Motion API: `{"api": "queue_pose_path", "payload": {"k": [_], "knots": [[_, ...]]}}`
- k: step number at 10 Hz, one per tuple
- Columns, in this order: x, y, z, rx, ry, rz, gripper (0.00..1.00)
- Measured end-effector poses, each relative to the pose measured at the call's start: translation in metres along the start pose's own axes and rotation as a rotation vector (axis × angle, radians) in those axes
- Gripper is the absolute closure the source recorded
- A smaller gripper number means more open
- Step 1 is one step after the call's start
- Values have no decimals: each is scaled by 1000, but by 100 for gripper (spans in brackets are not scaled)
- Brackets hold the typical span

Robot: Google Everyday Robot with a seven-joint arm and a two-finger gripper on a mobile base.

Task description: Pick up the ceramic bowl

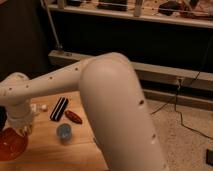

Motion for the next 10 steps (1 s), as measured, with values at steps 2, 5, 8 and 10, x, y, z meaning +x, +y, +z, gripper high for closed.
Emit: {"api": "queue_pose_path", "payload": {"k": [2,5,8,10], "knots": [[6,-13,-29,-63,-63,17,100],[16,-27,-44,-84,-95,17,100],[23,-33,-37,-33,-88,-13,100],[23,-31,-34,-8,-89,-19,100]]}}
